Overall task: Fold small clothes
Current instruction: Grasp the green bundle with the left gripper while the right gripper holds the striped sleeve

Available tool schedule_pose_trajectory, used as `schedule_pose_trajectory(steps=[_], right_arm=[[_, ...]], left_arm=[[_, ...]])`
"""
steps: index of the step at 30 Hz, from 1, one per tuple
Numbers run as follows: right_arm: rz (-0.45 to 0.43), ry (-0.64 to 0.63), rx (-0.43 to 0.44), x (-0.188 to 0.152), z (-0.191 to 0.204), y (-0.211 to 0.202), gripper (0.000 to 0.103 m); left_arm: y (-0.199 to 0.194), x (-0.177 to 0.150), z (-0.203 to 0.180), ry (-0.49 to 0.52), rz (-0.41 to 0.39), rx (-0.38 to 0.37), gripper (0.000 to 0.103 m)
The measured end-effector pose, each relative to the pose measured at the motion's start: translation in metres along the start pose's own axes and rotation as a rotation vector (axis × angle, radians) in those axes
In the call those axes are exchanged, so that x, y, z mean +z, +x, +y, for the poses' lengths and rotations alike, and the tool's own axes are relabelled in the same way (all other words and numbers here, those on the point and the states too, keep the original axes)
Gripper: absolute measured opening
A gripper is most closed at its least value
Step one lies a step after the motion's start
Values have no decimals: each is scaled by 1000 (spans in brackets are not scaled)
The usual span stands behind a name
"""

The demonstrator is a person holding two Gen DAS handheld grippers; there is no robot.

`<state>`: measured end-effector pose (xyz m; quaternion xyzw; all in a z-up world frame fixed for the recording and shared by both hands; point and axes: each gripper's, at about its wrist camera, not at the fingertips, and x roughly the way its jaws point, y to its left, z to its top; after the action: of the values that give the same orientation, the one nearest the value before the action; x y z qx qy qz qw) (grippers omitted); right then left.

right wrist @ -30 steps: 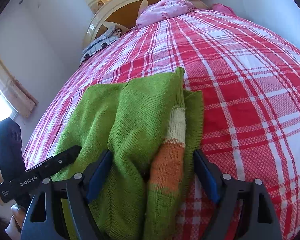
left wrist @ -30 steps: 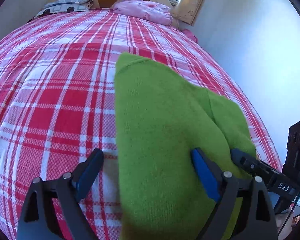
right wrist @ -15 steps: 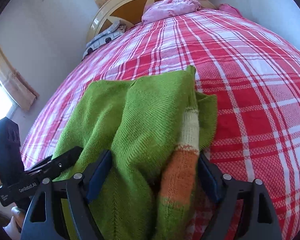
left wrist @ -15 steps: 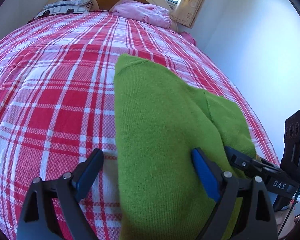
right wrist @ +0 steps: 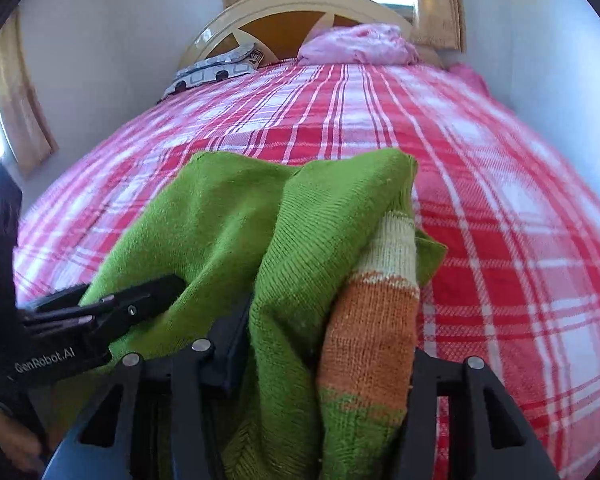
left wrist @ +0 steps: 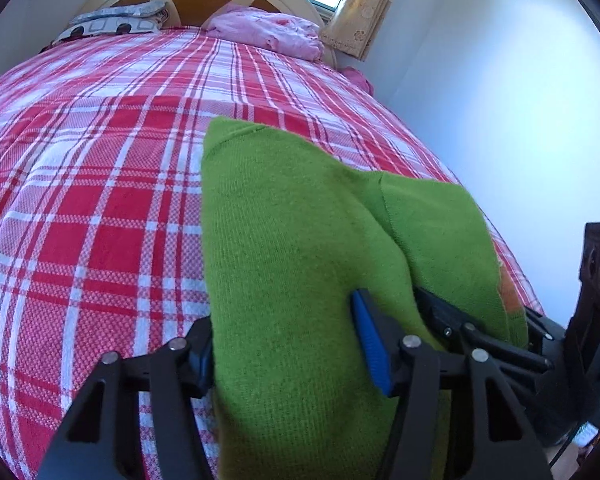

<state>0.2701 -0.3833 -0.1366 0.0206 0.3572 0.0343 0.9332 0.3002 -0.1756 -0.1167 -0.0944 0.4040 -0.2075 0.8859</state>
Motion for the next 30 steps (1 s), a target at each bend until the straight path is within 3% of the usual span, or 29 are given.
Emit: schedule_pose_trajectory(steps=[4,9,17,21,23,25,28,30], right_arm=[[22,71,-10,2,-4,-4,43],[5,134,-4,1,2,-35,37],[13,304,245,-25,23,-91,37],[67,384,412,-60,42,-107,37],[93,406,445,-82,53,-106,37],[88,399,416,-95,60,-106,37],[59,388,360,-101,67,-107,40],[53,345,276,-101,76,-108,44]], left_arm=[[-2,2,2,-4,8,-14,56],[-22,5,3,-14,39,-17,41],[-96,-21,-1,54,85,111,40],[-133,-52,7,105,118,190,40],[-139,-70,18,91,145,196,40],[-136,-83,27,89,146,193,46],[-134,-87,33,91,110,219,63],[-130,-84,34,97,98,250,79]])
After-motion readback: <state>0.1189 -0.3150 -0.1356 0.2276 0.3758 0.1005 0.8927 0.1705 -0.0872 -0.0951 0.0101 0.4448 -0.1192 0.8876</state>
